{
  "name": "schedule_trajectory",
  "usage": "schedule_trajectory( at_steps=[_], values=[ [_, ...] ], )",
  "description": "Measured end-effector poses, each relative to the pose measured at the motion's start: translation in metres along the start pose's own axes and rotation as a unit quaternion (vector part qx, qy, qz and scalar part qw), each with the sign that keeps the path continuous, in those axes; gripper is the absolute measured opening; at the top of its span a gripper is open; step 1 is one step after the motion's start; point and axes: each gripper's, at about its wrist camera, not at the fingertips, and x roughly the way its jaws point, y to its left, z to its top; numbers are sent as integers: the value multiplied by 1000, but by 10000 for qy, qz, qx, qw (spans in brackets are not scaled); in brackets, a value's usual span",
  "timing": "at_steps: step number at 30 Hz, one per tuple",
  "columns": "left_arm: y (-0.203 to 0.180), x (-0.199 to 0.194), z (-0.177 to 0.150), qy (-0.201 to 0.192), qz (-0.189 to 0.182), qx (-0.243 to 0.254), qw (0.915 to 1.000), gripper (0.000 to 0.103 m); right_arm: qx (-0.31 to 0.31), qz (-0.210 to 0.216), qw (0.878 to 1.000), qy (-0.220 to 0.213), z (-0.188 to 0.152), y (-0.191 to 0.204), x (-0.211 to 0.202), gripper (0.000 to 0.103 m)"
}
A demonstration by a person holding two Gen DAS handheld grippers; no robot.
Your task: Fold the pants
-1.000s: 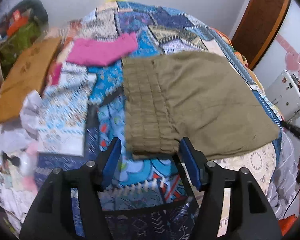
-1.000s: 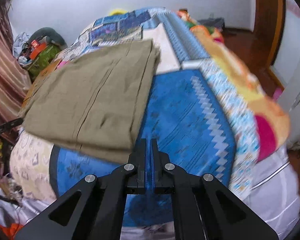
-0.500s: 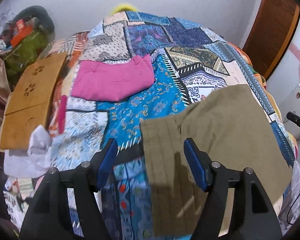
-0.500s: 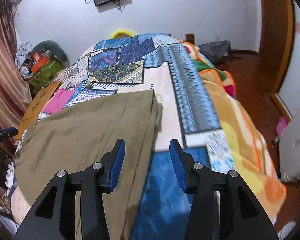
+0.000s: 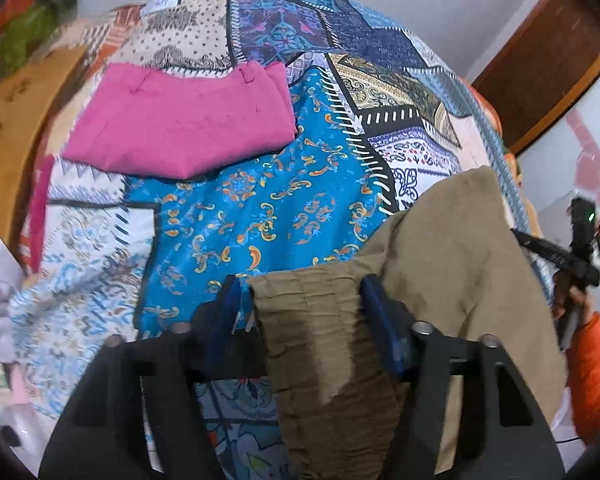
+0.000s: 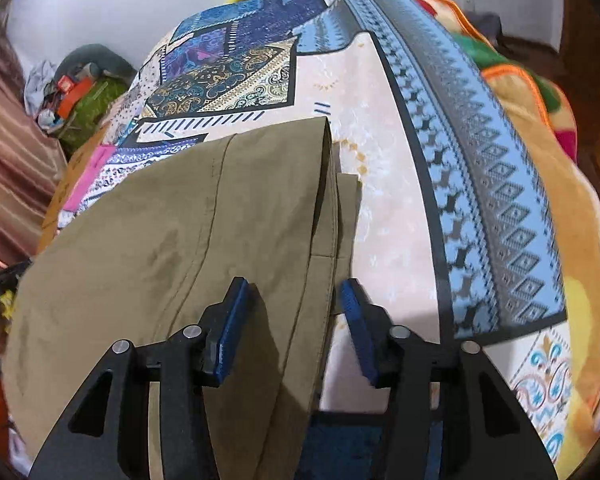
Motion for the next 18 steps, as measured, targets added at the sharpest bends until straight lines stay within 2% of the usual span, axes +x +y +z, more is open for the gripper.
schedule_trajectory(
  at_steps=[2,3,4,9,13,15,16,17,18],
  values=[
    [3,-1,-1,-108,151,-155,9997,56,-205,-227,9995,-102,-2,5,0,18],
    [5,-2,-3,-166,235,-215,9994,56,-333,-330,9988,-144,-3,7,0,17],
    [5,-4,-6,-225,337,-281,9988,55,-409,-350,9984,-176,-2,9,1,12],
    [0,-12,-16,-387,798,-376,9954,55,-873,-805,9927,-208,9,21,9,10],
    [-6,-28,-14,-367,907,-85,9952,55,-1106,-1022,9886,-67,23,31,4,11],
    [-10,-40,-11,-451,859,31,9953,55,-1080,-972,9893,-156,31,37,-11,14],
    [-13,-47,-8,-522,877,84,9947,55,-1033,-827,9910,-214,34,40,-19,25],
    [-17,-52,-6,-600,882,129,9942,55,-969,-592,9931,-304,36,46,-31,42],
    [-21,-58,-3,-653,826,170,9943,55,-949,-405,9939,-383,37,53,-37,49]
  ],
)
